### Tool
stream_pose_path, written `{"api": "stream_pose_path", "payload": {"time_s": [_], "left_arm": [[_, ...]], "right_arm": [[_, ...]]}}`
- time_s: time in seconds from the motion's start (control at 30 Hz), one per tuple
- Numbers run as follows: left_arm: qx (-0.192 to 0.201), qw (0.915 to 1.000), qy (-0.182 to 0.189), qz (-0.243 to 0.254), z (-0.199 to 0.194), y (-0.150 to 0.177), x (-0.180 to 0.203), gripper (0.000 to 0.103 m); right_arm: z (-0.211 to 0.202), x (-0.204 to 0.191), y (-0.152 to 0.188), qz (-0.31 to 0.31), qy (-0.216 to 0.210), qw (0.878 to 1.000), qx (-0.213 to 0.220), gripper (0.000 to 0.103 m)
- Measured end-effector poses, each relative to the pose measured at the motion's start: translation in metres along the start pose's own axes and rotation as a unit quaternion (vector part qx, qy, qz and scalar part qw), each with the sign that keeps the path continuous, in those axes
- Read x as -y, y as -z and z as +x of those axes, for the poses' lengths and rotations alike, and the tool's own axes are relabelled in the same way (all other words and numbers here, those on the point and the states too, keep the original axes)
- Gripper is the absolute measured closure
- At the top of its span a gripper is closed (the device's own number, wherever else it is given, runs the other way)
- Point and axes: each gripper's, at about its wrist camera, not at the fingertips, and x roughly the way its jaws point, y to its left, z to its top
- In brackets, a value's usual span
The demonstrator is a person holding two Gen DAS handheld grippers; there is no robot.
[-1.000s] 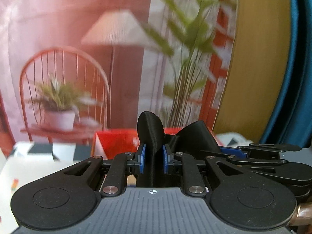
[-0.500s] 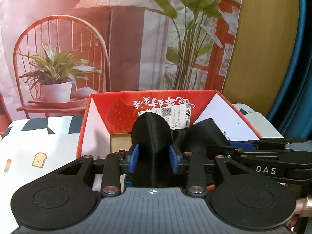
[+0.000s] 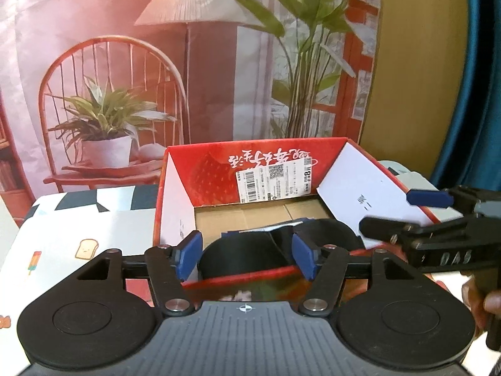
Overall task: Organize soft objects
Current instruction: 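Withdraw both tools from the box toward the orange floral cushion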
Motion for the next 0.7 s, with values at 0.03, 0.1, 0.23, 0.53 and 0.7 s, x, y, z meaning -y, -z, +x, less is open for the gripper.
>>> {"api": "stream_pose_path", "payload": {"time_s": [0.03,0.1,0.23,0.53,0.7], "left_arm": [[0.004,1.0,0.0,0.001,-0.007,0.003,0.0,0.037],[0.009,1.0,0.004,-0.001,-0.019,0.01,0.0,0.037],[0.013,0.9997,0.017,-0.012,-0.045,0.028,0.0,0.037],[-0.002,0.9989,0.036,-0.029,-0.078,0.085,0.012,0.038],[-0.026,0.9978,0.038,-0.048,-0.076,0.115,0.014,0.038]], "right_arm": [[-0.006,0.001,0.001,0.007,-0.002,1.0,0.006,0.002],[-0.018,0.003,0.002,0.018,-0.005,1.0,0.019,0.001],[-0.045,-0.002,0.013,0.015,-0.014,0.999,0.039,0.001],[-0.088,-0.018,0.069,0.039,-0.035,0.998,0.023,0.001],[-0.098,-0.027,0.109,0.047,-0.033,0.998,-0.015,0.001]]}}
